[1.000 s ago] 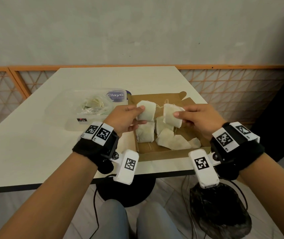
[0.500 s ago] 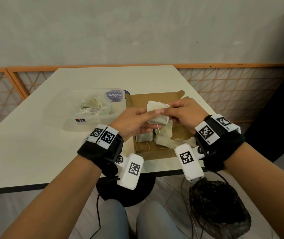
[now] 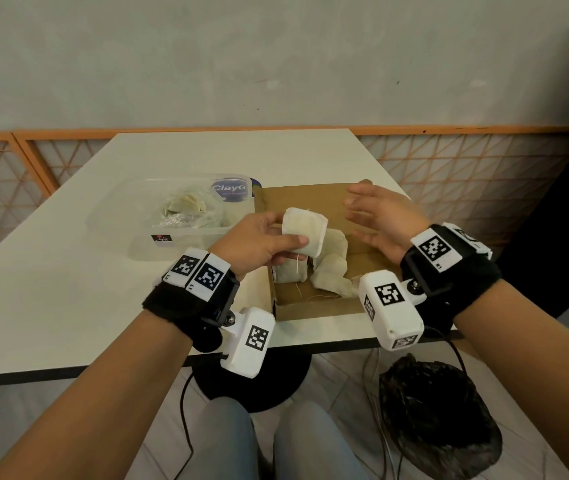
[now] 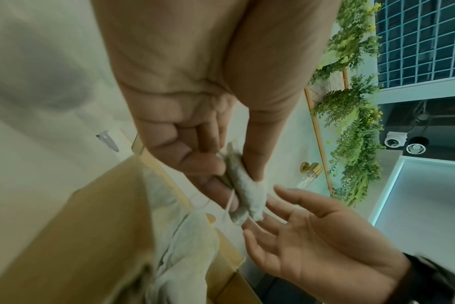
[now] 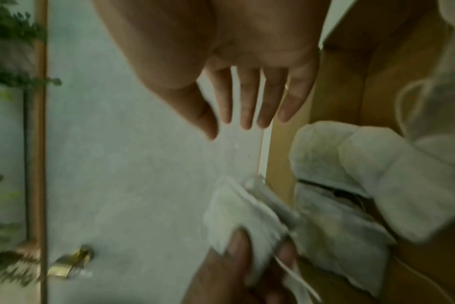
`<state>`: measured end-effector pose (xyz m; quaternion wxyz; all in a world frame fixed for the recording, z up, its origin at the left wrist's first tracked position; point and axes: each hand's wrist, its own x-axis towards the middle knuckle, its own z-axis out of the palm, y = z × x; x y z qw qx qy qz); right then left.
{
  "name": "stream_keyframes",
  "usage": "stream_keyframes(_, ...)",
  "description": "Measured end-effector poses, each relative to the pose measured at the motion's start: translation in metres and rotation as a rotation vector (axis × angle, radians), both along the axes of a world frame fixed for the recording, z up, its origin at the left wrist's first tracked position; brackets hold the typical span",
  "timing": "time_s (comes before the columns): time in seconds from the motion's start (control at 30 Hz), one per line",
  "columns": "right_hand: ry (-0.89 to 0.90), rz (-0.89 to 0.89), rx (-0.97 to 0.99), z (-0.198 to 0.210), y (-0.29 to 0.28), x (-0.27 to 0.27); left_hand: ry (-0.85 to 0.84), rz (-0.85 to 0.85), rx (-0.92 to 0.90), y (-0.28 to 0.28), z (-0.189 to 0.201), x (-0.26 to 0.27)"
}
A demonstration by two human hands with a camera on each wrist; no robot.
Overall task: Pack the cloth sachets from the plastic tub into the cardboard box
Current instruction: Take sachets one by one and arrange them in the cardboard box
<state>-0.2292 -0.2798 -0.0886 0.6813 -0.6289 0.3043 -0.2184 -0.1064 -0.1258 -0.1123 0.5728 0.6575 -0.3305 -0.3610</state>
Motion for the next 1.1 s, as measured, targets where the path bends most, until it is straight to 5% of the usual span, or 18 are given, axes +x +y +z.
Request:
stream_keyframes(0.2, 0.084, 0.470, -0.359, 0.003, 0.016, 0.006, -0.103, -0.079, 0.043, 0.003, 0.010, -0.003)
stream_keyframes(0.4, 0.262, 0.472, -0.364, 0.012, -0.001, -0.001, -0.182, -0.107, 0.076, 0.008, 0.013, -0.003)
stream_keyframes(0.6, 0.156, 0.192, -0.277, 0.021, -0.028, -0.005, -0.217, -0.103, 0.047, 0.008, 0.006, -0.001)
stream_keyframes(1.1, -0.034, 0.435, -0.032, 0.032, -0.002, 0.007, -0.282, -0.071, -0.123, -0.004, 0.000, -0.009)
